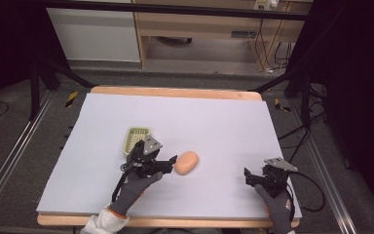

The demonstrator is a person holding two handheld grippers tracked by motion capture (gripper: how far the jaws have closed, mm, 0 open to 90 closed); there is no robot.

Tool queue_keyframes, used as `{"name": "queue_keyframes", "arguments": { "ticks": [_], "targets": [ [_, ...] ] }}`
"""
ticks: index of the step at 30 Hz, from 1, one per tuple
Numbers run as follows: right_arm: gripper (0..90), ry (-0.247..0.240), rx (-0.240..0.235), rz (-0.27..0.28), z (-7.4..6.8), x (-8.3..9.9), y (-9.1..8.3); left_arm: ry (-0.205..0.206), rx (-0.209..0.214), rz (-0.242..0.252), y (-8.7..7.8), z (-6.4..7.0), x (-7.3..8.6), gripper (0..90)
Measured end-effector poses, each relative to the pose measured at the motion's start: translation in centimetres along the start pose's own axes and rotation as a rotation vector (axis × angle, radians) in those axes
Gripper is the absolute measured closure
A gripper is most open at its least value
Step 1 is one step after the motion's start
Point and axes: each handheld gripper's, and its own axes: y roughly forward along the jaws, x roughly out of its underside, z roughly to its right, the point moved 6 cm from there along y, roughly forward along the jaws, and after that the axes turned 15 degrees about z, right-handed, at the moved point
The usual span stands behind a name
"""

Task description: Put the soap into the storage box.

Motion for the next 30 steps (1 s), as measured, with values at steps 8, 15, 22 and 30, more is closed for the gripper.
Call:
{"name": "queue_keyframes", "arguments": {
  "ticks": [8,15,22,30],
  "targets": [
    [5.9,-0.002,0.000,-0.002,0.0,0.0,0.0,0.011,0.011,-0.014,1.1,0.6,0.0,22.0],
    [5.9,0.001,-0.003,-0.003,0.0,0.0,0.0,0.022,0.024,-0.031,2.1,1.1,0.3,22.0],
    [5.9,-0.003,-0.004,-0.004,0.0,0.0,0.0,0.026,0.032,-0.043,3.0,1.6,0.3,22.1],
    [5.9,-0.002,-0.005,-0.004,0.0,0.0,0.0,0.035,0.044,-0.057,4.0,2.3,0.3,22.1]
  ]
}}
